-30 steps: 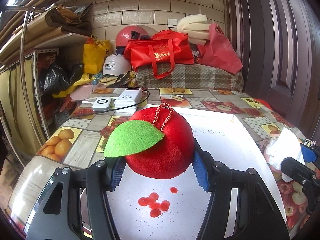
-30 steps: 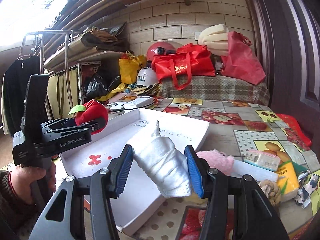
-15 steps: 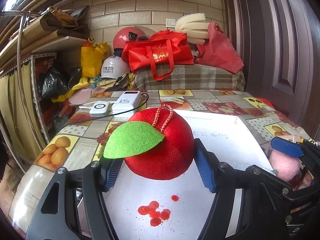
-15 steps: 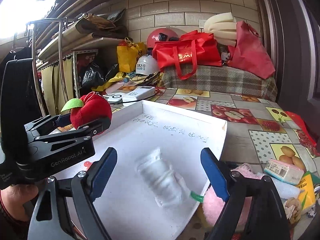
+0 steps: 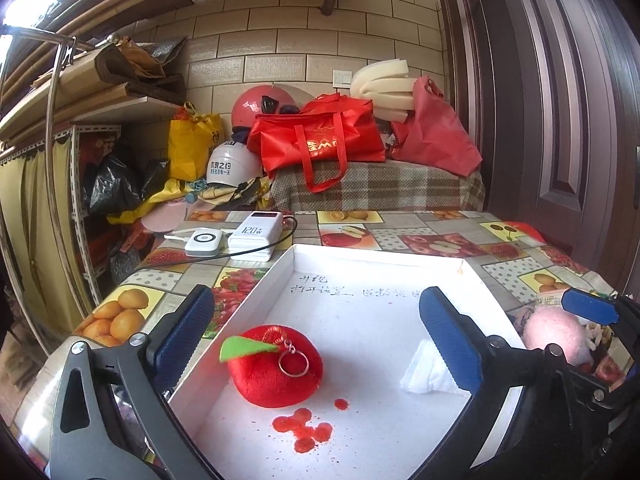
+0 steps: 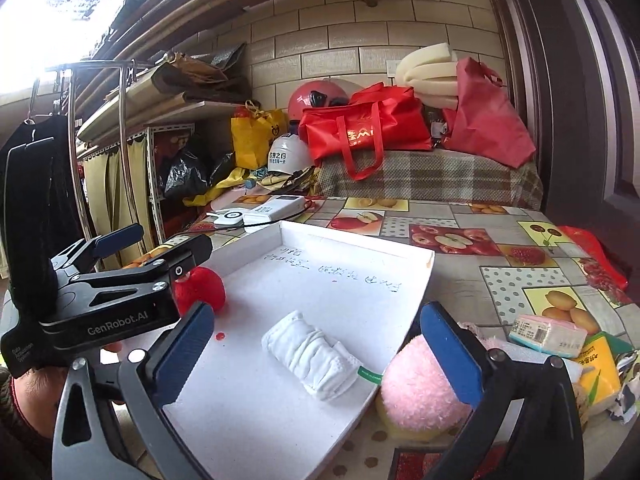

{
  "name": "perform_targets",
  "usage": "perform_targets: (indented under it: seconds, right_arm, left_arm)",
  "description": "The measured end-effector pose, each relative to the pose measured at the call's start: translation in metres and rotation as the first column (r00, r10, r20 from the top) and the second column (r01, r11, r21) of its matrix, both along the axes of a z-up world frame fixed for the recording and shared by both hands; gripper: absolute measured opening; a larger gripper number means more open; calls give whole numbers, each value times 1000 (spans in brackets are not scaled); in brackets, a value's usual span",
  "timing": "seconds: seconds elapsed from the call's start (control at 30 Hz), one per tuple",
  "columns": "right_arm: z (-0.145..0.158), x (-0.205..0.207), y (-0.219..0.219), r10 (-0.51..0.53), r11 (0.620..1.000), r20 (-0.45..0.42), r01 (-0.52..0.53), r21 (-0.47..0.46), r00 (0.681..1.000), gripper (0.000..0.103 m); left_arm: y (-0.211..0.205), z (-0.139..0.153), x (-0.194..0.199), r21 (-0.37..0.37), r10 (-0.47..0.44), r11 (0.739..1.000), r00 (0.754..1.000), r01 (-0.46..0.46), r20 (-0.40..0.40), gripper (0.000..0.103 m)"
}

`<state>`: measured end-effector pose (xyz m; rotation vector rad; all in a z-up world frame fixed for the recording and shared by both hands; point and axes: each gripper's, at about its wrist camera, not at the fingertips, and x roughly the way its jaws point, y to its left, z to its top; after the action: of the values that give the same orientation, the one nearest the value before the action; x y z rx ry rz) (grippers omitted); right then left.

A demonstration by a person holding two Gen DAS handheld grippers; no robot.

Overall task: Organize soft objects
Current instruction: 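Grasp the pink fluffy plush with the left gripper while the right gripper grasps the cow-print cloth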

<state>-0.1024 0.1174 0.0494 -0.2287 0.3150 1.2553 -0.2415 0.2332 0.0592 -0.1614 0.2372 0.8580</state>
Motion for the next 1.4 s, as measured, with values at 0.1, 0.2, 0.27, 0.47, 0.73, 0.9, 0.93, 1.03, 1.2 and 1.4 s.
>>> perform_targets:
  seconds: [0.1,0.2,0.27,0.47,0.73,0.9,0.93,1.03,1.2,1.4]
  right_arm:
    - [0,4,-12,-5,1000,-6,5,4,1000,103]
    - [-1,12,-28,-19,1000,-11,19,-14,1000,103]
    - [0,21,-47,-45,999,-10,44,-7,999,103]
    - [2,87,-113,-266,964,-95,267,-3,959,103]
    - [-5,172,-192,-516,830,-335,557,33,788,103]
    - [-4,187,-193,-534,827,-298,563,11,791,103]
    - [-5,194,-194,-532,831,-301,557,-3,792,103]
    - [-13,207,-179,-484,870,-337,486,-83,808,103]
    - [-23,207,-155,-459,887,-312,413,-206,832,101]
    - [-33,208,-153,-423,902,-365,346,-258,829,31]
  left_arm:
    - [-10,1,3,6,-33,999,999,33,4,103]
    - [-23,0,10,6,-92,996,996,92,-2,103]
    - [-34,0,17,13,-130,991,992,130,-9,103]
    - [-62,-1,41,5,-261,965,965,261,-35,103]
    - [-85,-7,115,-161,-378,918,922,363,-80,103]
    - [-104,-12,150,-149,-374,924,913,352,-162,103]
    - [-106,-13,155,-148,-370,926,910,346,-185,103]
    - [-107,-16,159,-154,-362,930,907,334,-216,100]
    - [-95,-25,166,-251,-396,906,891,340,-224,56]
    - [-106,-18,153,-214,-445,887,880,408,-165,52]
